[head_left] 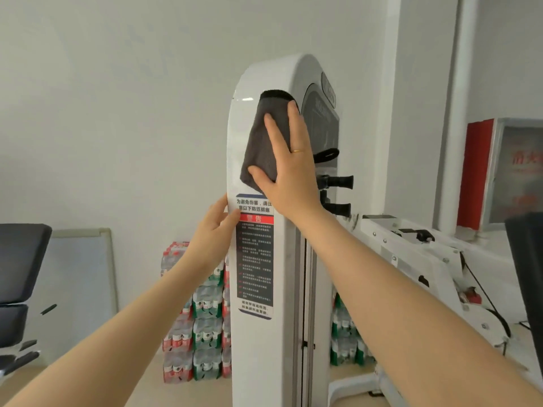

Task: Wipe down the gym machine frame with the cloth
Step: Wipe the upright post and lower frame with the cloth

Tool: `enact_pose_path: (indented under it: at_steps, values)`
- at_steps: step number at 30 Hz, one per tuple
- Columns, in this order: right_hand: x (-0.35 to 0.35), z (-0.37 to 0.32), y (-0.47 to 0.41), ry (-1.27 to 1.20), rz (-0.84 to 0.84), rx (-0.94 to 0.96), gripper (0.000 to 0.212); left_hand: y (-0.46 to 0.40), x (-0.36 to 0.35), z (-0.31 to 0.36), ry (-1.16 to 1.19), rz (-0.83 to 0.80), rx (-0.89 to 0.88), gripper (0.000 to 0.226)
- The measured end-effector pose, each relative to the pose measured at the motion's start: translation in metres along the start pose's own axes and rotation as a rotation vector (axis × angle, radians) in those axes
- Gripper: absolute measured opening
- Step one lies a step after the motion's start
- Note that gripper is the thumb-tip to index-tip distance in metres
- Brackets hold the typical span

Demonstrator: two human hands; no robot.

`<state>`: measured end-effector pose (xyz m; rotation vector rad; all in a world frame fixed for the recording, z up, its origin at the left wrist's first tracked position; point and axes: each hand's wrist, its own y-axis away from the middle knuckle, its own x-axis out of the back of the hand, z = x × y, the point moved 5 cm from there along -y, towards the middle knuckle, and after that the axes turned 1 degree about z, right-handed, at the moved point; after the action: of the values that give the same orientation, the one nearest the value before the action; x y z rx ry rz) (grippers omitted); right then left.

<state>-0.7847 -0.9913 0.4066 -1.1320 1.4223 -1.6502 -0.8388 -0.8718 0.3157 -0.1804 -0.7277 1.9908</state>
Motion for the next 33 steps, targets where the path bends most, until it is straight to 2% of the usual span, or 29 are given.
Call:
enact_pose_path:
  at_steps: [3, 5, 10, 12, 14, 17, 20, 22, 26, 31, 33]
  values:
    - [0.004, -0.006, -0.004, 0.252, 0.011, 0.140, 0.060, 0.002, -0.003, 0.001, 0.074, -0.018, 0.000, 0.028]
    - [0.002, -0.013, 0.010, 0.379, -0.040, 0.249, 0.057, -0.001, -0.001, 0.000, 0.113, -0.039, 0.008, 0.033]
    - [-0.009, -0.025, 0.053, 0.545, -0.240, 0.491, 0.054, -0.009, 0.016, 0.004, 0.026, -0.137, -0.019, 0.061]
    - [-0.010, -0.027, 0.042, 0.603, -0.291, 0.575, 0.055, -0.014, 0.026, 0.004, -0.029, -0.157, -0.041, 0.070]
    - [-0.011, -0.030, 0.022, 0.655, -0.336, 0.581, 0.056, -0.019, 0.037, 0.000, -0.050, -0.125, -0.049, 0.075]
    - [-0.017, -0.039, -0.024, 0.754, -0.351, 0.498, 0.057, -0.024, 0.058, -0.004, -0.148, -0.001, -0.129, 0.070]
    - [-0.026, -0.047, -0.066, 0.886, -0.530, 0.451, 0.052, -0.030, 0.084, -0.012, -0.243, 0.134, -0.178, 0.058]
    - [-0.034, -0.048, -0.084, 0.900, -0.624, 0.445, 0.050, -0.032, 0.098, -0.022, -0.245, 0.160, -0.153, 0.053]
    - [-0.048, -0.060, -0.062, 0.916, -0.677, 0.640, 0.057, -0.037, 0.110, -0.040, -0.205, 0.136, -0.128, 0.044]
    - [-0.060, -0.060, 0.002, 0.780, -0.817, 0.806, 0.045, -0.047, 0.108, -0.049, -0.081, 0.086, -0.131, 0.041]
    - [-0.055, -0.057, -0.014, 0.751, -0.774, 0.841, 0.044, -0.052, 0.103, -0.046, -0.055, 0.059, -0.159, 0.041]
